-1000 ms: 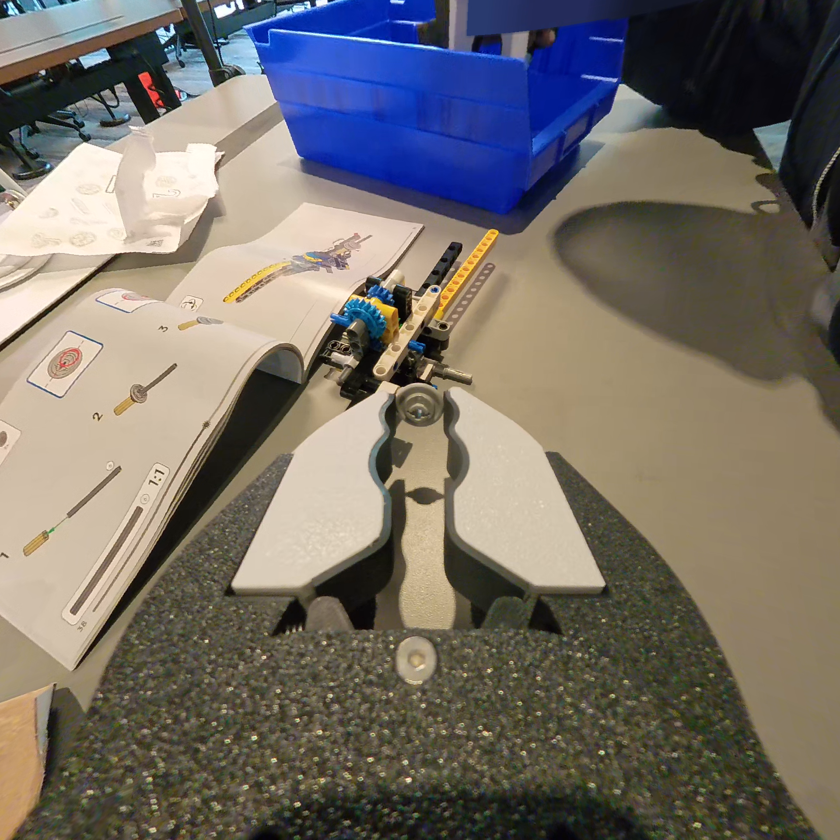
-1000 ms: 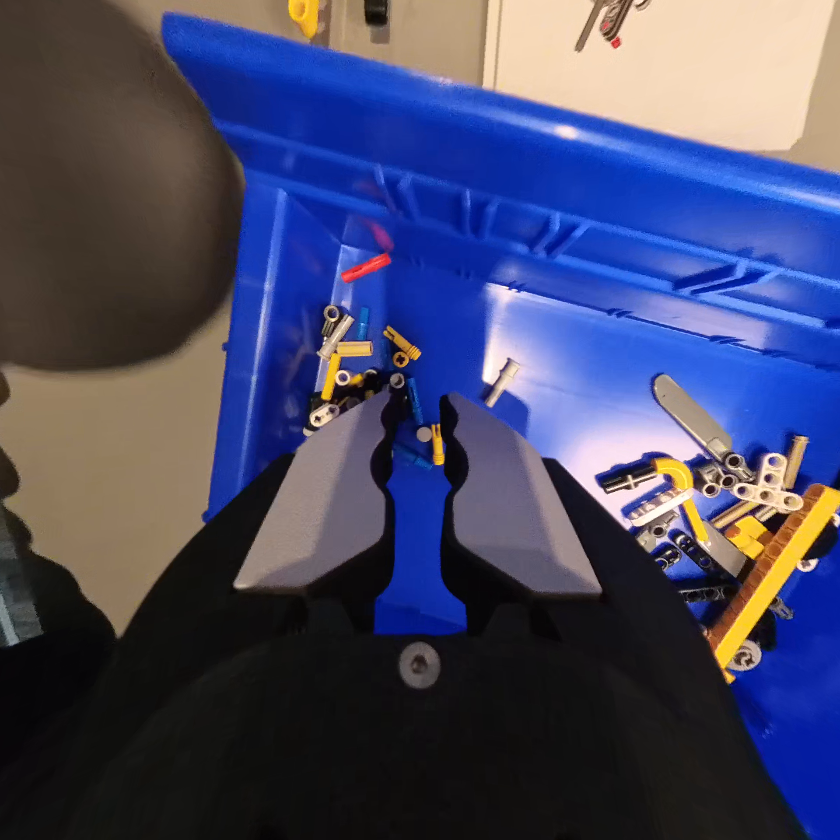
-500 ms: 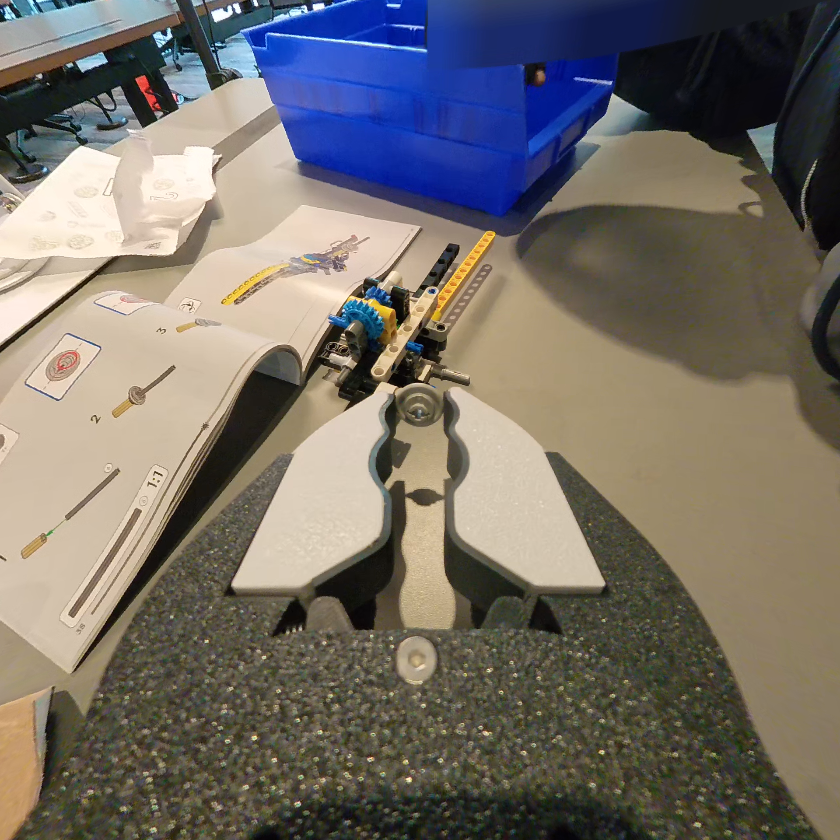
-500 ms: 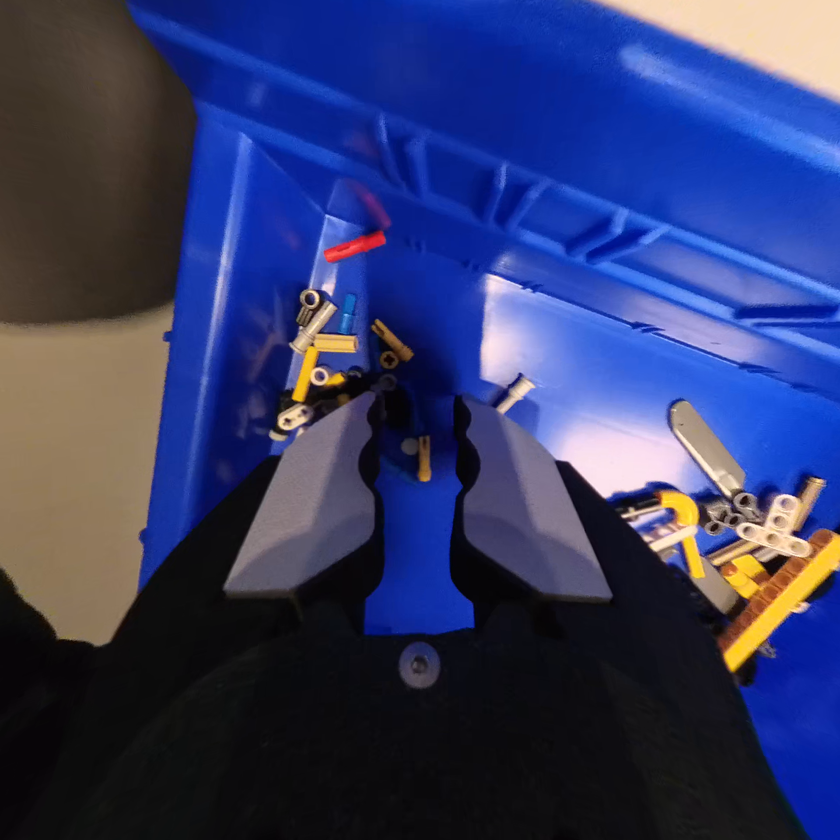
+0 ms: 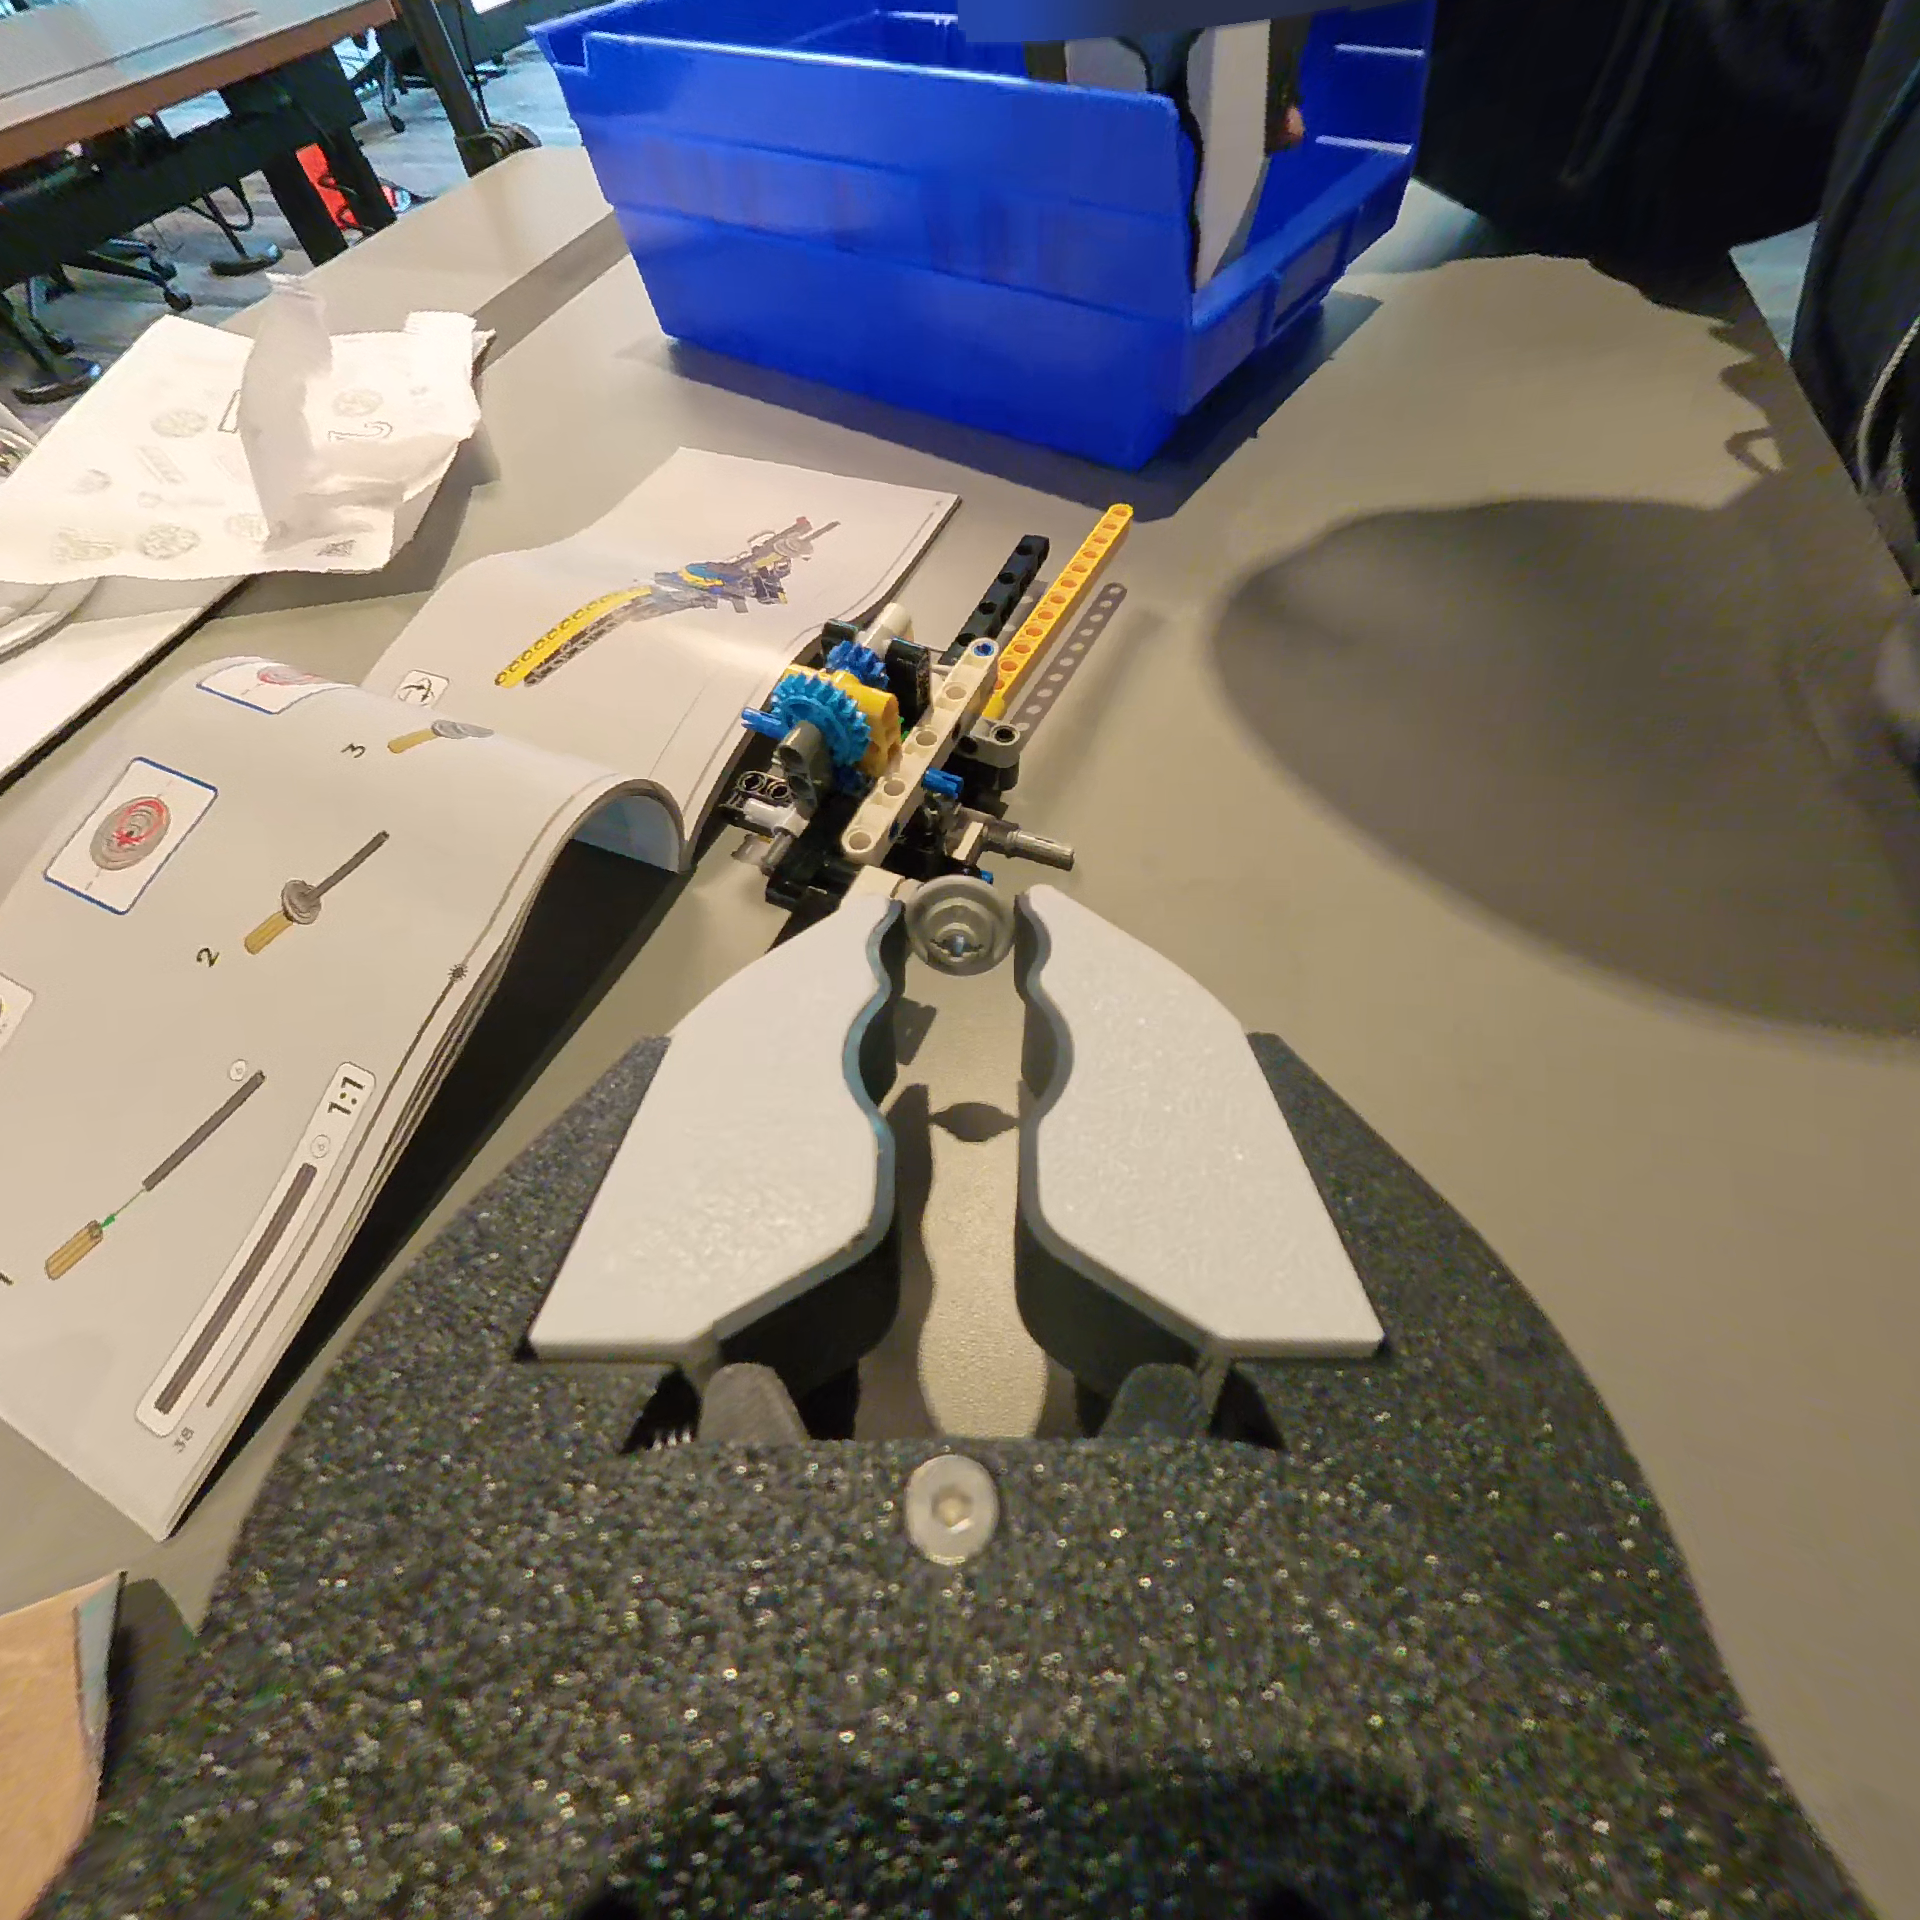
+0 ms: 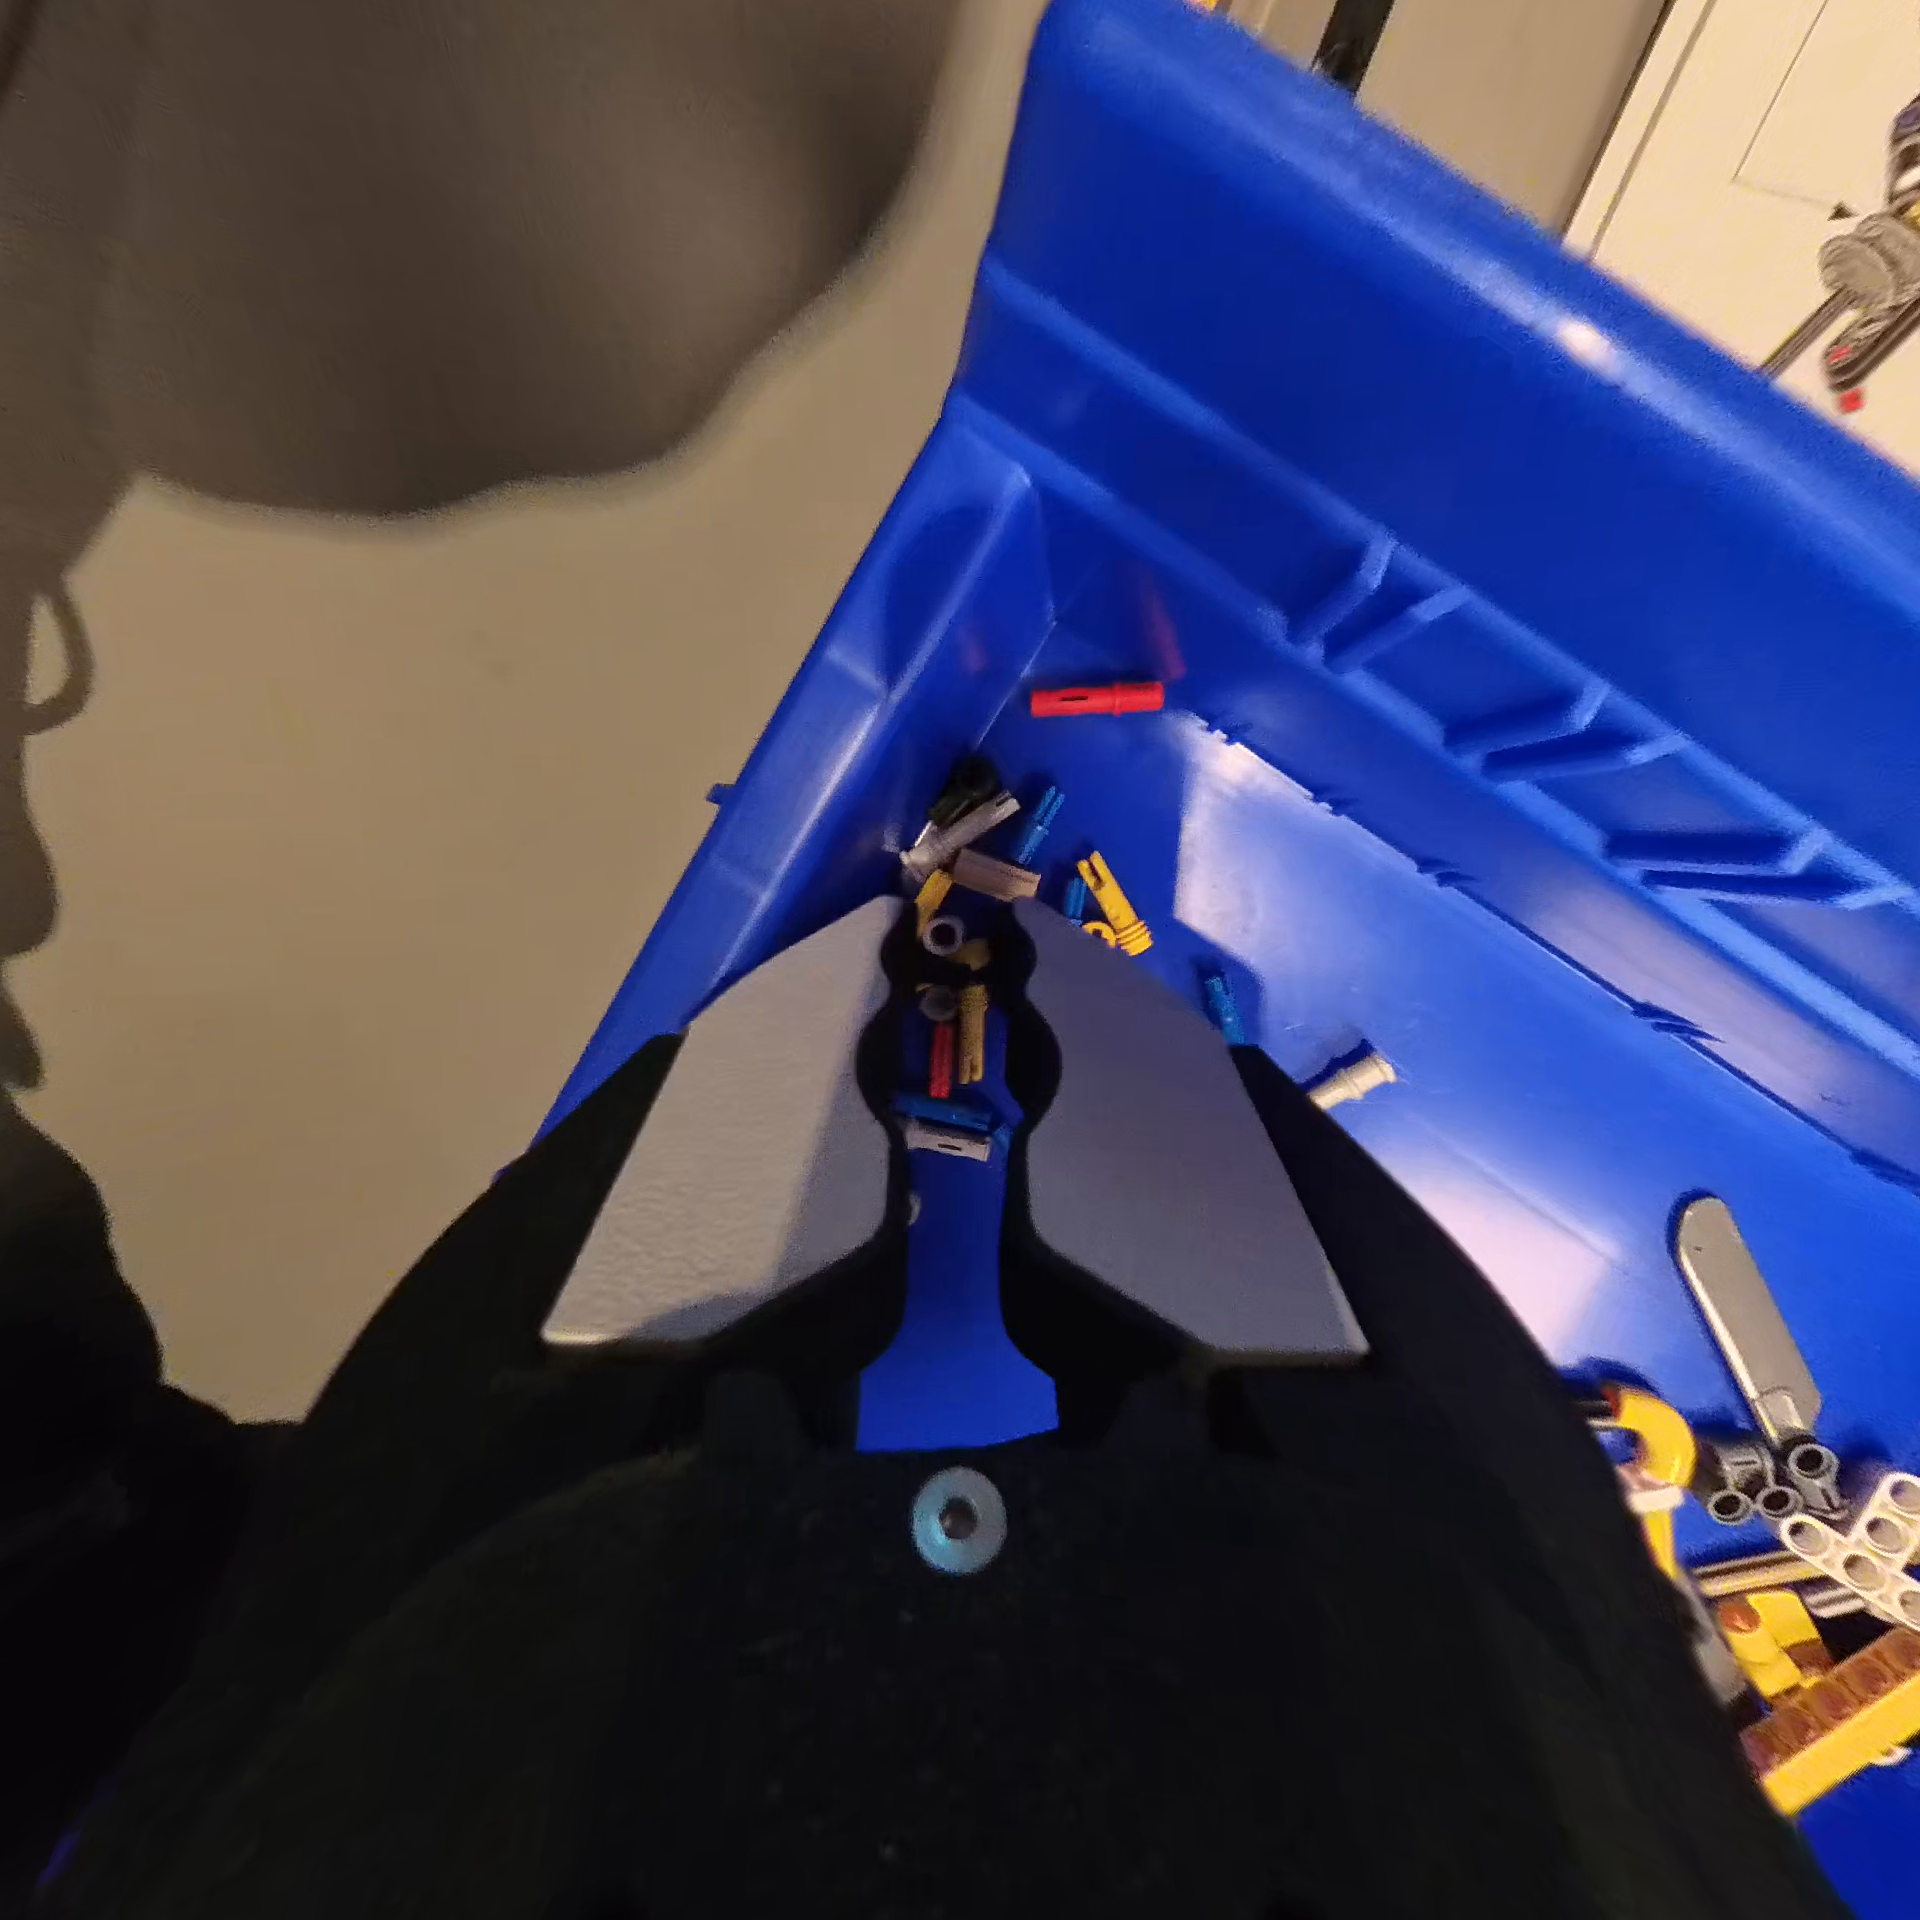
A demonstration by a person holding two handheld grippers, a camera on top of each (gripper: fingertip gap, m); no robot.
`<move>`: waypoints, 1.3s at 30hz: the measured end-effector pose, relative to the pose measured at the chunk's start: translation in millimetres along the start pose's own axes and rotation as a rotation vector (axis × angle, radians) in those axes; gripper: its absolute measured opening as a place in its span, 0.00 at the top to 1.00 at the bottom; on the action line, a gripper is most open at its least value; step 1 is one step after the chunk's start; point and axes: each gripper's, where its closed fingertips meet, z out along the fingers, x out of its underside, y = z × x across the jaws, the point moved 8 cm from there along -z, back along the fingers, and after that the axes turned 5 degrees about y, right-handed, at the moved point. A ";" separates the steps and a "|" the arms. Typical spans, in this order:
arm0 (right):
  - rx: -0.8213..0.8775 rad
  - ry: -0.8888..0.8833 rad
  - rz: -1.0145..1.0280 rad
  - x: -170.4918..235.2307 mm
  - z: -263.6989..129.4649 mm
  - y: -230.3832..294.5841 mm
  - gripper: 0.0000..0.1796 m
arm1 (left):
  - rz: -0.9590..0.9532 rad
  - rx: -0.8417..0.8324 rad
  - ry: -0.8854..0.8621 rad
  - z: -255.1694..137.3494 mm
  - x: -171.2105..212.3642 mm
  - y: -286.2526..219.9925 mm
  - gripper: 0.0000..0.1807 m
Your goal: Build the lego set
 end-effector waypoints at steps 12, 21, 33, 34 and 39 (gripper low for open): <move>-0.085 0.038 -0.194 -7.5 8.4 -8.8 0.91 | -0.013 0.000 -0.003 -0.5 0.1 1.2 0.89; -0.097 -0.010 -0.207 -2.7 10.2 -16.1 0.92 | -0.013 0.002 -0.003 -0.4 0.2 1.4 0.89; -0.016 0.011 -0.206 -2.3 9.2 -9.5 0.93 | -0.005 -0.001 0.004 0.2 0.3 0.7 0.89; -0.003 0.005 -0.196 -2.6 6.8 -8.9 0.93 | -0.003 -0.001 0.005 0.5 0.3 0.5 0.89; 0.080 0.046 -0.157 2.1 1.9 -9.4 0.93 | 0.000 0.001 0.006 0.6 0.3 0.1 0.89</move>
